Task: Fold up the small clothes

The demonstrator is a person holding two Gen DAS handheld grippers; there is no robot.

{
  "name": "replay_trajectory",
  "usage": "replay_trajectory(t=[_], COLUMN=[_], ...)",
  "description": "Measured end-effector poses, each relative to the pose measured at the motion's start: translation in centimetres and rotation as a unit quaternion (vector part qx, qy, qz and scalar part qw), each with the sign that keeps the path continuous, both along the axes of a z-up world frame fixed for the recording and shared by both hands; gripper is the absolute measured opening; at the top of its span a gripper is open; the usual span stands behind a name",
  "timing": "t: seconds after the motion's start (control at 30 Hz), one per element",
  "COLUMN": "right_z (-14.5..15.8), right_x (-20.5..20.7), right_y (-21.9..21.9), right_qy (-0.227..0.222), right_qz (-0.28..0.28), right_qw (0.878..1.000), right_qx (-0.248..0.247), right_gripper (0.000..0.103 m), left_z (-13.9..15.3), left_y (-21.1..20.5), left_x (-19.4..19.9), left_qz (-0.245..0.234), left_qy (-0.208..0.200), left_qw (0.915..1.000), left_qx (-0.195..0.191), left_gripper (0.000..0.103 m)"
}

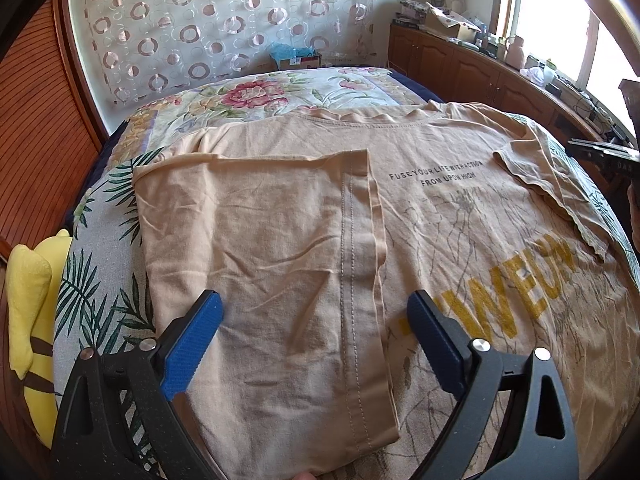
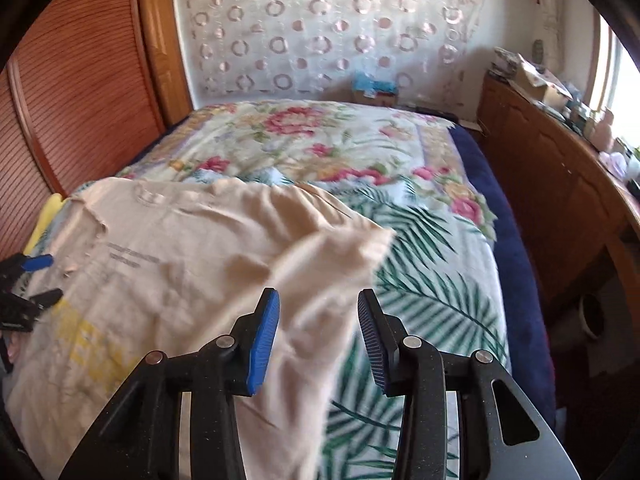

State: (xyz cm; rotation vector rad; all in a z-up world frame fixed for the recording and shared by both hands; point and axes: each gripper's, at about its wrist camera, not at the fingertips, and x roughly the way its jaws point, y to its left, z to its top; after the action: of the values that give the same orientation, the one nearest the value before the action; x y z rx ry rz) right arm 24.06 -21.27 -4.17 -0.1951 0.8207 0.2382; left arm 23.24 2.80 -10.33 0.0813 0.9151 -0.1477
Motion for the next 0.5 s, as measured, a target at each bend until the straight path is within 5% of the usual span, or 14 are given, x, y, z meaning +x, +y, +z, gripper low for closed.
replay_trajectory(t=[0.3,0.5], right_z=[-2.1,-2.4], right_x=[2.6,3.1], right_y=[0.0,0.1], right_qy=[0.026,0.014], right_qz=[-0.014,-0.009], right_qw=[0.999,1.0], right_qx=[0.014,0.005], right_gripper=[0.042,0.045], left_z=[0.6,3.5], left_y=[1.2,4.2], left_x=[0.1,-0.1], left_qz=[0.006,0.018], left_qy=[0.013,-0.028], left_qw=[0.9997,0.9988], left_qx=[-0.018,-0.035], left_gripper=[0.097,0.096])
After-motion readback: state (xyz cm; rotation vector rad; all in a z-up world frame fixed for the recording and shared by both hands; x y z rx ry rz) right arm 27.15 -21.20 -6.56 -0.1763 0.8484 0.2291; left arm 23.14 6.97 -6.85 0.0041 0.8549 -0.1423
